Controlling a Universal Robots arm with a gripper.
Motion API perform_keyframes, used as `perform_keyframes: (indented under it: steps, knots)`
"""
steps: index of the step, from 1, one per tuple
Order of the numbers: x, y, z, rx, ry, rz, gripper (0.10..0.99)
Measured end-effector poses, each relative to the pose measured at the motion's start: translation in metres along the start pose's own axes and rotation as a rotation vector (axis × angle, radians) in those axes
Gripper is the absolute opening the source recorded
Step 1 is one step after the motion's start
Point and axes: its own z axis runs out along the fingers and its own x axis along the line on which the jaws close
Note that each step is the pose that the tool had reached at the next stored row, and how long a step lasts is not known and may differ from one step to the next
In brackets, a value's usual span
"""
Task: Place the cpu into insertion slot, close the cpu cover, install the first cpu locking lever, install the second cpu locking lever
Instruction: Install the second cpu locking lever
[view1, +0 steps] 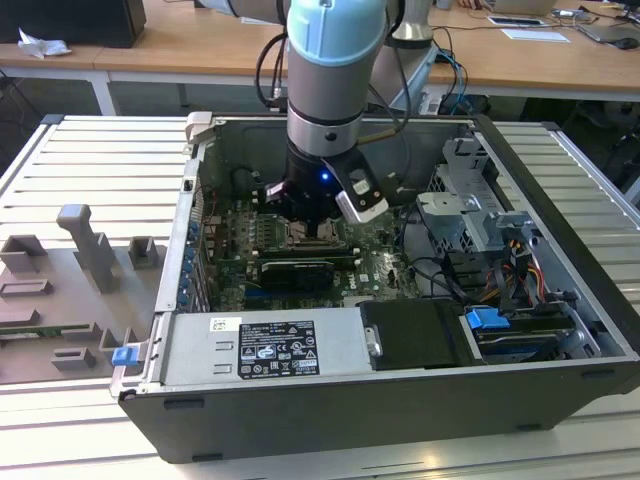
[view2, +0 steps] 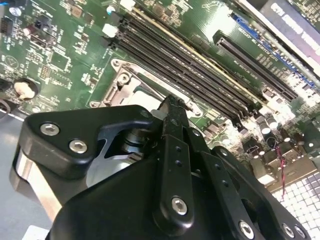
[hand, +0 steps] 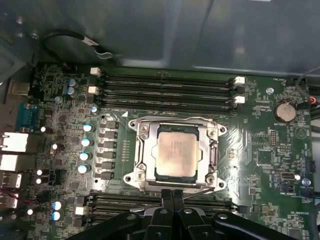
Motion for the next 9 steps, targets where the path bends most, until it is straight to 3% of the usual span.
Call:
perform_keyframes:
  steps: [9]
  knots:
    - [0.0003,-0.0009,0.0013,0.000,0.0000,0.000,0.106]
